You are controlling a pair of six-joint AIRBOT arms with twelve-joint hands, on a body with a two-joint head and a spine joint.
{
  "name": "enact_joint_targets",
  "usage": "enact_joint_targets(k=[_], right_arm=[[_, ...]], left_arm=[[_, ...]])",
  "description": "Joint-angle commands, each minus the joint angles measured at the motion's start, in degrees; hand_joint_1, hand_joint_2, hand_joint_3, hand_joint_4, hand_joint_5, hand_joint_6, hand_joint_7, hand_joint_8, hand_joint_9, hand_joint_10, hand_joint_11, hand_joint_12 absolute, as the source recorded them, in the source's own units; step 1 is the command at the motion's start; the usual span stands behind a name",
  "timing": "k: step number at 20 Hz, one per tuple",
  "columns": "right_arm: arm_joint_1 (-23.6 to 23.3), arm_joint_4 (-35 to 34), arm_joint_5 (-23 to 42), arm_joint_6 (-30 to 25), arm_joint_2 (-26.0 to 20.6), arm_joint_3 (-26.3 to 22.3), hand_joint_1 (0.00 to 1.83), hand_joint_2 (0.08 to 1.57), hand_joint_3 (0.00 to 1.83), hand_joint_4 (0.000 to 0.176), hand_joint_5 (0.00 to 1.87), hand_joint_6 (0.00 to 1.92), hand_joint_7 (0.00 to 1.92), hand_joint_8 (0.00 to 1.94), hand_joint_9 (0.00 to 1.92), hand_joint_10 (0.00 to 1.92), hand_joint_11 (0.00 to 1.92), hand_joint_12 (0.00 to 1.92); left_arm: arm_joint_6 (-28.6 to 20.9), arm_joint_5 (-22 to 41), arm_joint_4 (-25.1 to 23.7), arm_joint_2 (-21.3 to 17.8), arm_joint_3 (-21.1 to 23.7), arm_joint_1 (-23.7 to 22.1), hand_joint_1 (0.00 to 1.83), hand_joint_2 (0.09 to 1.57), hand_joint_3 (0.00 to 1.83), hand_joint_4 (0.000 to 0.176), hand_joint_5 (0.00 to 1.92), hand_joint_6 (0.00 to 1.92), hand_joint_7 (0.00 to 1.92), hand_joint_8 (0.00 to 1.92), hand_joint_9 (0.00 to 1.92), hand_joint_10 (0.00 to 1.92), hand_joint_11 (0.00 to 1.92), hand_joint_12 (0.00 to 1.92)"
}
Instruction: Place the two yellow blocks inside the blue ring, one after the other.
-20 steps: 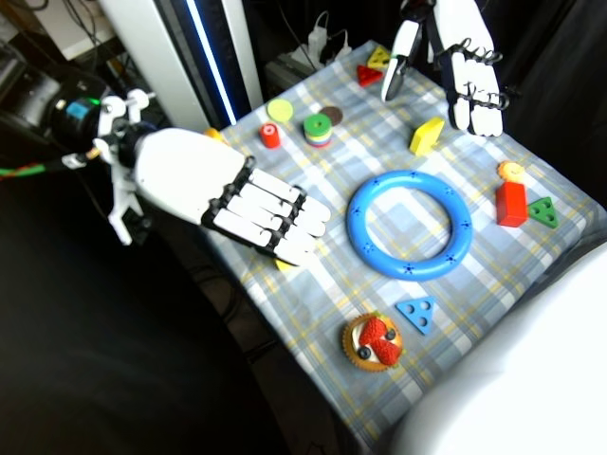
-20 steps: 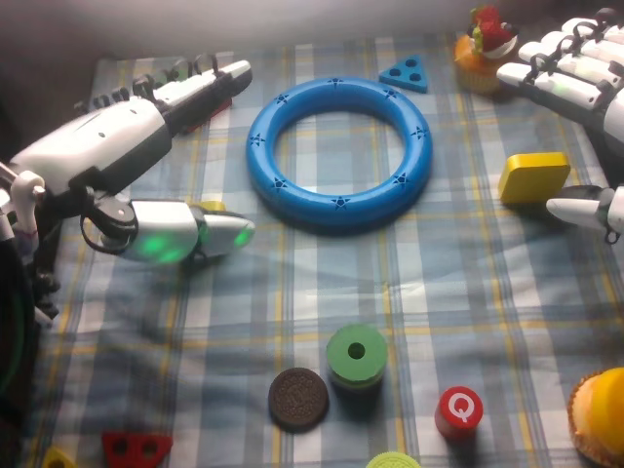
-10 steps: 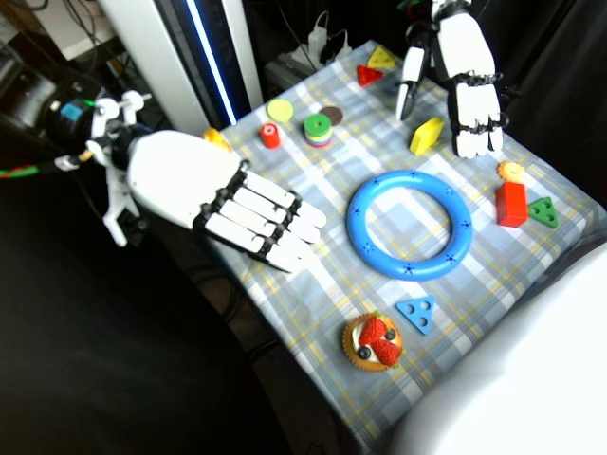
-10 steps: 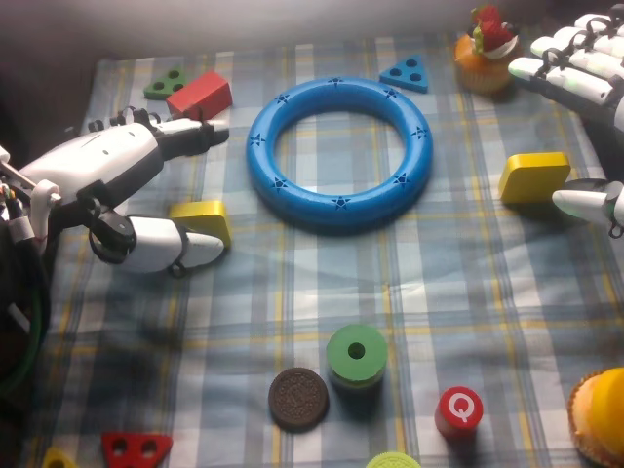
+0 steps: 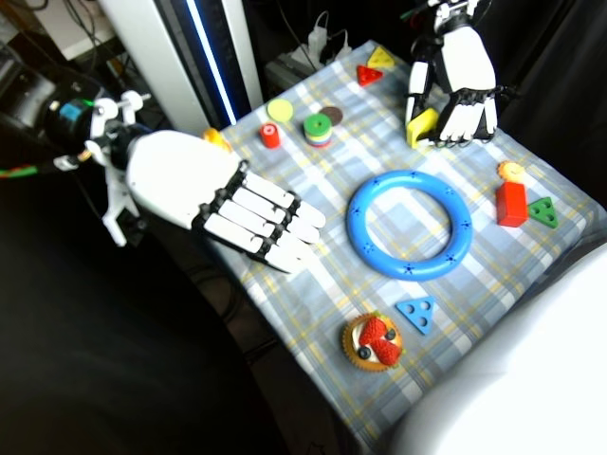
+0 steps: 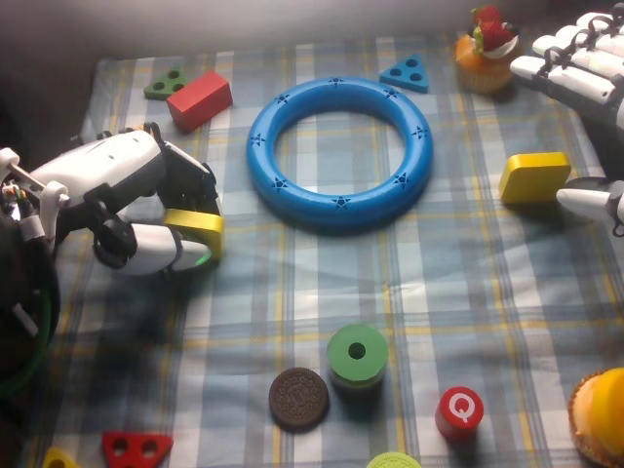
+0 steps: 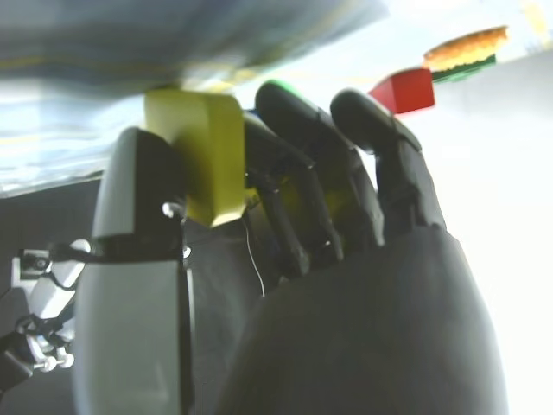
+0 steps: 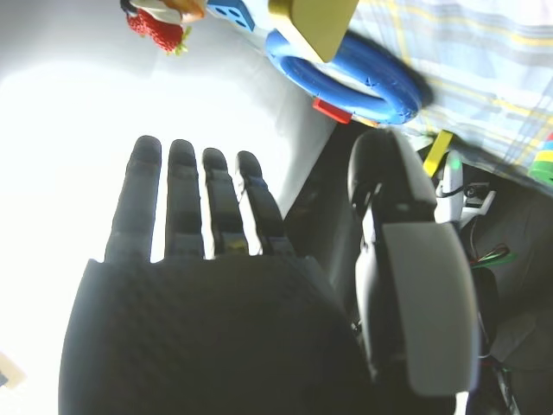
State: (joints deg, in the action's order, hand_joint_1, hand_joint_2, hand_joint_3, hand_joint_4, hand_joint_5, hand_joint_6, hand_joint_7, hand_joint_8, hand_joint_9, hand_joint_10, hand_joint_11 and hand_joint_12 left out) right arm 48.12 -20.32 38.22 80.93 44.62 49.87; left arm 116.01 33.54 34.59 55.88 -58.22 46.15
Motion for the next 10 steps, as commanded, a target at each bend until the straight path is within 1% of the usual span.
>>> enact_joint_targets(k=[1,2,3,4,5,6,7,8,9,10], right_arm=[[-0.3,0.6,6.9,0.0,-0.3,-0.1,0.46,1.27,0.00,0.000,0.00,0.00,0.00,0.00,0.00,0.00,0.00,0.00],[-0.3,0.6,7.0,0.0,-0.3,-0.1,0.47,1.27,0.00,0.000,0.00,0.00,0.00,0.00,0.00,0.00,0.00,0.00],[-0.3,0.6,7.0,0.0,-0.3,-0.1,0.49,1.26,0.00,0.000,0.00,0.00,0.00,0.00,0.00,0.00,0.00,0.00],[-0.3,0.6,7.1,0.0,-0.4,-0.2,0.48,1.27,0.00,0.000,0.00,0.00,0.00,0.00,0.00,0.00,0.00,0.00],[-0.3,0.6,7.2,0.0,-0.5,-0.2,0.48,1.27,0.00,0.000,0.00,0.00,0.00,0.00,0.00,0.00,0.00,0.00],[-0.3,0.6,7.2,0.0,-0.6,-0.2,0.48,1.27,0.00,0.000,0.00,0.00,0.00,0.00,0.00,0.00,0.00,0.00],[-0.3,0.6,7.3,0.0,-0.6,-0.2,0.48,1.27,0.00,0.000,0.00,0.00,0.00,0.00,0.00,0.00,0.00,0.00],[-0.3,0.6,7.4,0.0,-0.7,-0.2,0.48,1.27,0.00,0.000,0.00,0.00,0.00,0.00,0.00,0.00,0.00,0.00],[-0.3,0.6,7.4,0.0,-0.6,-0.2,0.48,1.27,0.00,0.000,0.00,0.00,0.00,0.00,0.00,0.00,0.00,0.00],[-0.3,0.6,7.4,0.0,-0.6,-0.2,0.48,1.27,0.00,0.000,0.00,0.00,0.00,0.00,0.00,0.00,0.00,0.00]], left_arm=[[-0.2,7.5,-2.6,-0.3,0.6,-1.3,1.22,1.16,0.00,0.000,0.92,0.96,0.86,1.32,0.63,1.13,0.17,1.85],[-0.2,7.9,-3.4,-0.5,0.9,-1.8,1.21,1.16,0.00,0.000,0.91,0.96,0.88,1.31,0.64,1.22,0.23,1.84],[-0.2,8.1,-4.0,-0.6,1.1,-2.3,1.21,1.16,0.00,0.000,0.90,0.97,0.89,1.30,0.66,1.25,0.28,1.86],[-0.2,8.3,-4.7,-0.6,1.2,-3.0,1.21,1.15,0.00,0.000,0.93,0.98,0.91,1.23,0.67,1.22,0.27,1.85],[-0.2,8.4,-5.6,-0.3,1.1,-4.1,1.25,1.13,0.00,0.000,1.00,0.78,0.94,1.26,0.72,1.39,0.39,1.91],[-0.2,8.2,-6.3,0.2,0.7,-5.4,1.24,1.17,0.00,0.000,0.95,0.80,0.86,1.45,0.70,1.73,0.50,1.92],[-0.2,7.7,-6.7,1.0,0.1,-6.6,1.23,1.19,0.01,0.000,0.88,0.90,0.82,1.52,0.66,1.81,0.50,1.92],[-0.2,7.1,-7.1,1.8,-0.5,-7.4,1.23,1.19,0.00,0.000,0.88,0.93,0.83,1.50,0.63,1.79,0.56,1.92],[-0.2,5.5,-7.8,3.4,-1.9,-9.5,1.21,1.19,0.00,0.000,0.86,1.00,0.84,1.44,0.60,1.69,0.56,1.92],[-0.2,4.4,-7.9,4.5,-2.9,-10.7,1.23,1.19,0.00,0.000,0.87,0.96,0.85,1.46,0.68,1.75,0.72,1.92]])
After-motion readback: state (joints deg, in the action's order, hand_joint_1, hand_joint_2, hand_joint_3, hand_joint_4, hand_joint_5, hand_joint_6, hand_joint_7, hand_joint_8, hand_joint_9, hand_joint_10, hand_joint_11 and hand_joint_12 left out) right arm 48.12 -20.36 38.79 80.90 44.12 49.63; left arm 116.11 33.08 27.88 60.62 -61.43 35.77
